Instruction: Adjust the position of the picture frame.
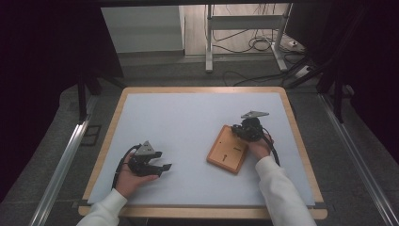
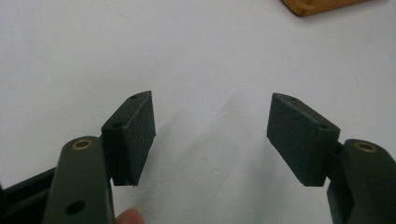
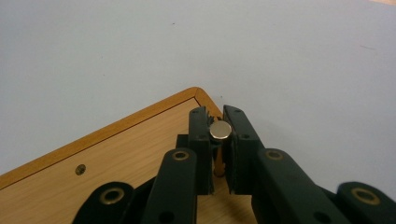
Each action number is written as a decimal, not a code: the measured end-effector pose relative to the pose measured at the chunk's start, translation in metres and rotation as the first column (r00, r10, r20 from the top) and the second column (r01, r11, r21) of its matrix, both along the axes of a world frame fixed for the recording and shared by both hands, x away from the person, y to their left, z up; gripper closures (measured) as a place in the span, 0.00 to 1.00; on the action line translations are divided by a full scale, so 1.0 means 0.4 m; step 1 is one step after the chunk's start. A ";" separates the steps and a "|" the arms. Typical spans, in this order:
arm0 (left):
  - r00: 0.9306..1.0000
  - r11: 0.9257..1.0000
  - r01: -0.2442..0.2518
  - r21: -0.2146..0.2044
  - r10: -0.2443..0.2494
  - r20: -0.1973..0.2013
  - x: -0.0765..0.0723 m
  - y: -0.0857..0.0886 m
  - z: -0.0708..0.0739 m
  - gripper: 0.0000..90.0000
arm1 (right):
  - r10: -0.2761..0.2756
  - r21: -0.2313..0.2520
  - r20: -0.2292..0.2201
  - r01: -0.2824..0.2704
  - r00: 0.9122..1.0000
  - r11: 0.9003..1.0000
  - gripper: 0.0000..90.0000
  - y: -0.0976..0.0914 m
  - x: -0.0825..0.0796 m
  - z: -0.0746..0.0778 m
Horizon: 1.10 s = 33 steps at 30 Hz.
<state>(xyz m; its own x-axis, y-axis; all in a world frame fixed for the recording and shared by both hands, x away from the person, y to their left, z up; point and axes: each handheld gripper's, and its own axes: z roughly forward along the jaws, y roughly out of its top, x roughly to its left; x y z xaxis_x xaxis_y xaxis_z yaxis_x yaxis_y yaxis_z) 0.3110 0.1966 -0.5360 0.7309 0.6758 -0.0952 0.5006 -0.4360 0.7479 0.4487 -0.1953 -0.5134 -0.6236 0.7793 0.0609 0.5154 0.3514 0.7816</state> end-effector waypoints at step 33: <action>1.000 1.000 0.005 -0.003 -0.005 0.003 -0.003 -0.003 0.004 0.36 | 0.095 -0.022 0.086 -0.093 0.992 0.995 0.91 0.046 -0.082 0.058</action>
<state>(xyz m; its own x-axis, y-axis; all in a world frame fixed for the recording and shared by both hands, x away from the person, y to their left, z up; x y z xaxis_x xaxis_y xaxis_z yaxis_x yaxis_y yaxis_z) 0.3096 0.1952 -0.5345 0.7344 0.6721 -0.0945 0.4961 -0.4365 0.7506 0.4158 -0.1770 -0.4900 -0.6964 0.7176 -0.0102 0.4098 0.4092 0.8152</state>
